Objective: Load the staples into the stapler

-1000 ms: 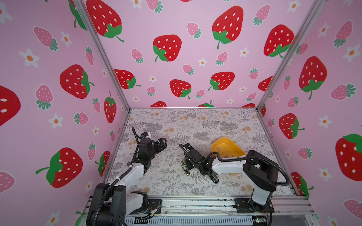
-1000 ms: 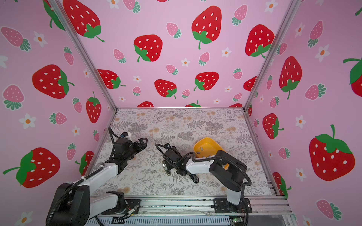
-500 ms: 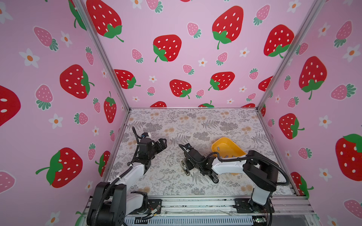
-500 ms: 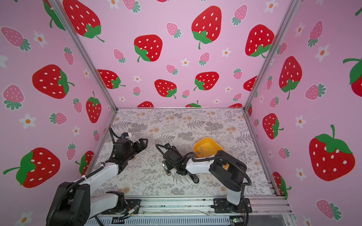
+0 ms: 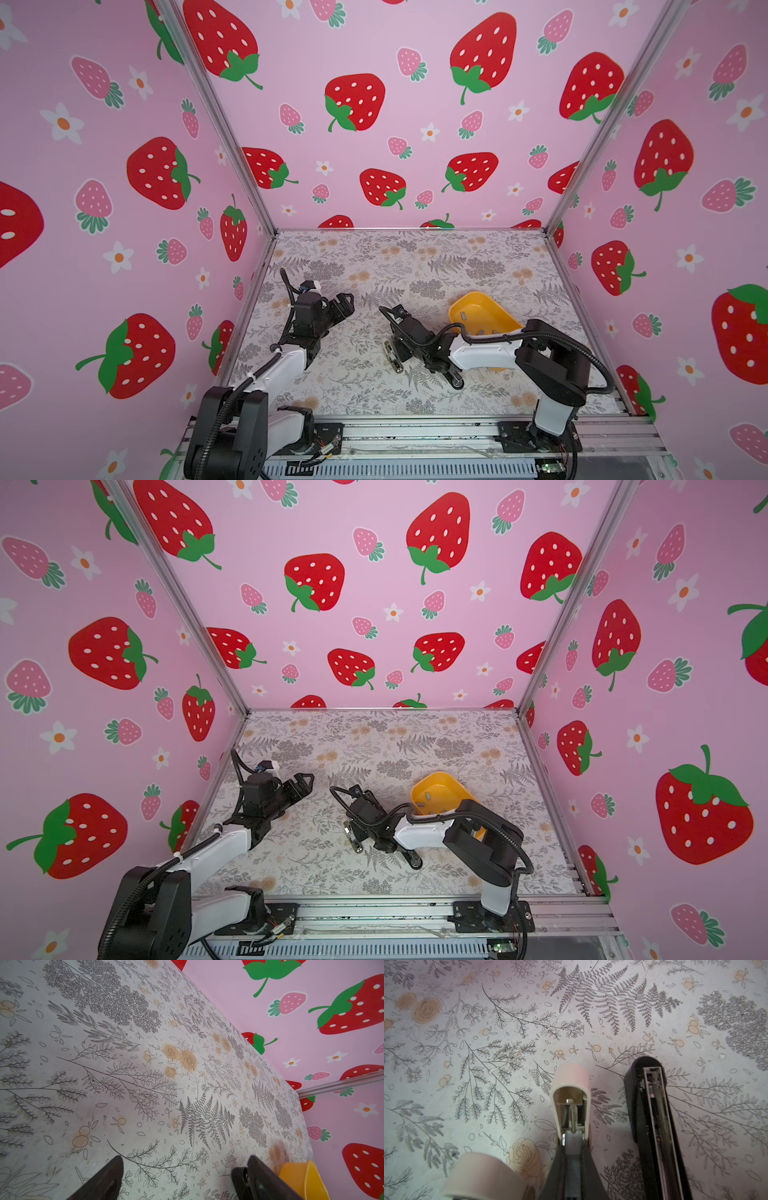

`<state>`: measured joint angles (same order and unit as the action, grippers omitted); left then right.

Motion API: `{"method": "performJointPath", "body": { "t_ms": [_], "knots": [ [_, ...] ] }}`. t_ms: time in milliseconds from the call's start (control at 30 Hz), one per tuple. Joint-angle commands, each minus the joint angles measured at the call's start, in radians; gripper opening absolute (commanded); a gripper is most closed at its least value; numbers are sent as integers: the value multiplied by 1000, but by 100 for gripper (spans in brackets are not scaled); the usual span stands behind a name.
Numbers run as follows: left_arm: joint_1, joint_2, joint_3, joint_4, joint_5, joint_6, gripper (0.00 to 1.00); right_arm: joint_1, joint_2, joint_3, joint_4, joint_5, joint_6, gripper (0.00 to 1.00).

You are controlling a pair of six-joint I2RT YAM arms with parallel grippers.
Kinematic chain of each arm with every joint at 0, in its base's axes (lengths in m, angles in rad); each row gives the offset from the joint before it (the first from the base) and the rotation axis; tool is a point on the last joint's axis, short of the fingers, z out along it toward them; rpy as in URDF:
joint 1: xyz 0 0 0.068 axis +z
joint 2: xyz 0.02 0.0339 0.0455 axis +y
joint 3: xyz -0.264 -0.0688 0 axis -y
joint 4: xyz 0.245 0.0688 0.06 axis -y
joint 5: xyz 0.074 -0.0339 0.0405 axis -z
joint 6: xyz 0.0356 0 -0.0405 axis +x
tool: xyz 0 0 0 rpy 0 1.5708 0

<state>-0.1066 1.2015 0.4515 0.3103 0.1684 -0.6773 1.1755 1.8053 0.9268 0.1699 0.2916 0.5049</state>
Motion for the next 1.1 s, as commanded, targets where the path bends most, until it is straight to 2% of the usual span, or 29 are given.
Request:
{"method": "performJointPath", "body": {
  "t_ms": [0,467,1067],
  "knots": [
    [-2,10,37,9,3,-3,94,9,6,8,-10,14,19,0],
    [-2,14,39,10,6,-4,94,15,2,4,-16,15,22,0],
    [-2,5,39,1,-2,-2,94,46,-17,-65,-26,28,119,0]
  ]
}}
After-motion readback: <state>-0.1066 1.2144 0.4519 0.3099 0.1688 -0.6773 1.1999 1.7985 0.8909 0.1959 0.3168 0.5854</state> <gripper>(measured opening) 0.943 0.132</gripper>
